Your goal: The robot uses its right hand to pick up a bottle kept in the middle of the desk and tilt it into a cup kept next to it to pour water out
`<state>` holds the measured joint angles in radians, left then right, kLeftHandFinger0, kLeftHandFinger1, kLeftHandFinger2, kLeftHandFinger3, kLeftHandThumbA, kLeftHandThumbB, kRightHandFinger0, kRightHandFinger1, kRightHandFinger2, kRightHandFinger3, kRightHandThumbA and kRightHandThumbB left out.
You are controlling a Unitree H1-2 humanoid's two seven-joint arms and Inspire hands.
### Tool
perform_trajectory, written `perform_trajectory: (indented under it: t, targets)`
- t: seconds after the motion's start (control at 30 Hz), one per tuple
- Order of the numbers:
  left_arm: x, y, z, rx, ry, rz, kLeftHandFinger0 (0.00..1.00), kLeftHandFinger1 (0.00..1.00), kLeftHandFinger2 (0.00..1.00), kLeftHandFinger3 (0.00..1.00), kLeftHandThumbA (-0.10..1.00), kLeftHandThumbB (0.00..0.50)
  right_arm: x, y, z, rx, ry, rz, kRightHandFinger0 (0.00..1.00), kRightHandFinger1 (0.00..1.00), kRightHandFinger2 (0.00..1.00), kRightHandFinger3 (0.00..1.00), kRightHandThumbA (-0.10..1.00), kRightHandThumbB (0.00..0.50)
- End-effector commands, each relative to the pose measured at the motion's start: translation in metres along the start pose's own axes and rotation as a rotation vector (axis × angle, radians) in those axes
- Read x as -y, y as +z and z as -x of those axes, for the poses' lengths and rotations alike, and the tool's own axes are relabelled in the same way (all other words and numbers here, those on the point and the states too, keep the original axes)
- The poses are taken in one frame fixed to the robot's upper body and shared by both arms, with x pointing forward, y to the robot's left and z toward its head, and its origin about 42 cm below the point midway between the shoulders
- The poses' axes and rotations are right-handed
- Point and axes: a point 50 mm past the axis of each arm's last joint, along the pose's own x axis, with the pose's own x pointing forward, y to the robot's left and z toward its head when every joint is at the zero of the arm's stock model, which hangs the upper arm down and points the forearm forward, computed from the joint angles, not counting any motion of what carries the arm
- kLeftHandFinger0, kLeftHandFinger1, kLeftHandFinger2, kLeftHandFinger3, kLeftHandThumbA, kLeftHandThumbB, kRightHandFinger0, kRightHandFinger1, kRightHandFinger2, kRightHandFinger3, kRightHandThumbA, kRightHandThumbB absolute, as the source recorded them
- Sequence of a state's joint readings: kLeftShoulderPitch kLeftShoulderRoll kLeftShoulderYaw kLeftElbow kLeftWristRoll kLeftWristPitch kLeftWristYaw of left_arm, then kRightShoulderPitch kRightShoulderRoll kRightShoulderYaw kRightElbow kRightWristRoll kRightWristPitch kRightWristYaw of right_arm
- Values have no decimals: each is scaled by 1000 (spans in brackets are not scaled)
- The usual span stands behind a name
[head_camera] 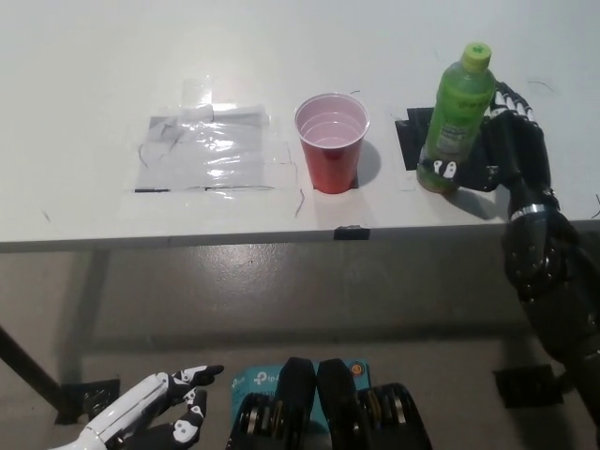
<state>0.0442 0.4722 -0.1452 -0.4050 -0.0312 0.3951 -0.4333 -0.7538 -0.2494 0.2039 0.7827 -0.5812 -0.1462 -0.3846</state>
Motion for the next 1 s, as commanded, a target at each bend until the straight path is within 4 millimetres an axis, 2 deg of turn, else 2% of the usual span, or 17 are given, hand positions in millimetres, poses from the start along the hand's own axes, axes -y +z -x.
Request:
perform_trajectory:
  t: [0.0, 0.07, 0.1, 0.17, 0.23, 0.27, 0.3, 0.33, 0.43, 0.57, 0.6, 0.7, 0.77, 0.8, 0.87, 0.93, 0.97]
  targets:
    - [-4, 5, 3, 23, 12, -33, 1000, 1000, 1000, 1000, 938, 293, 23, 2, 2, 21, -5, -14, 1000, 1000, 1000, 1000, 1000, 500]
    - [-4, 4, 2, 21, 16, -19, 1000, 1000, 1000, 1000, 916, 283, 30, -1, 24, -4, 53, -62, 1000, 1000, 1000, 1000, 1000, 500]
    - [-4, 4, 2, 21, 17, -20, 1000, 1000, 1000, 1000, 915, 282, 32, -2, 27, -10, 64, -70, 1000, 1000, 1000, 1000, 1000, 500]
    - [-7, 4, 6, 7, 18, -32, 1000, 1000, 1000, 1000, 934, 292, 38, -6, 55, -34, 122, -120, 1000, 1000, 1000, 1000, 1000, 500]
    - [-7, 4, 6, 5, 21, -33, 1000, 1000, 1000, 1000, 938, 304, 41, -6, 64, -48, 151, -149, 1000, 1000, 1000, 1000, 1000, 500]
    - [-6, 3, 5, 2, 24, -28, 1000, 1000, 1000, 1000, 935, 304, 48, -3, 82, -62, 185, -169, 1000, 1000, 1000, 1000, 1000, 500]
    - [-6, 3, 5, 2, 24, -28, 1000, 1000, 1000, 1000, 933, 304, 48, -3, 84, -65, 190, -172, 1000, 1000, 1000, 1000, 1000, 500]
    - [-7, 3, 6, 4, 25, -31, 1000, 1000, 1000, 1000, 930, 295, 50, 4, 101, -66, 218, -176, 1000, 1000, 1000, 1000, 1000, 500]
    - [-8, 2, 5, 11, 23, -24, 1000, 1000, 1000, 1000, 893, 264, 52, 14, 126, -73, 274, -240, 1000, 1000, 1000, 1000, 1000, 500]
    - [-7, 3, 6, 8, 26, -21, 1000, 1000, 1000, 1000, 902, 277, 52, 23, 156, -89, 302, -323, 1000, 1000, 1000, 1000, 1000, 500]
    - [-7, 3, 6, 9, 26, -28, 1000, 1000, 1000, 1000, 911, 289, 50, 24, 173, -62, 285, -371, 1000, 1000, 1000, 1000, 936, 481]
    - [-9, 4, 3, 13, 16, -29, 1000, 1000, 1000, 1000, 922, 299, 45, 22, 192, -31, 270, -461, 1000, 1000, 1000, 1000, 762, 413]
    - [-9, 4, 3, 15, 13, -25, 1000, 1000, 1000, 1000, 917, 304, 43, 23, 199, -16, 274, -487, 1000, 1000, 1000, 1000, 738, 398]
    - [-9, 5, 3, 12, 10, -28, 1000, 1000, 1000, 1000, 918, 302, 38, 22, 205, 34, 263, -526, 1000, 1000, 1000, 1000, 671, 358]
    - [-9, 6, 3, 12, 13, -29, 1000, 1000, 1000, 1000, 908, 291, 35, 18, 208, 22, 284, -551, 1000, 1000, 1000, 1000, 665, 344]
    - [-9, 6, 4, 13, 15, -32, 1000, 1000, 1000, 1000, 908, 280, 30, 15, 205, 4, 289, -570, 772, 1000, 1000, 1000, 657, 314]
    - [-9, 7, 1, 16, 13, -31, 1000, 1000, 1000, 1000, 908, 282, 30, 12, 203, -6, 289, -590, 689, 870, 1000, 1000, 607, 290]
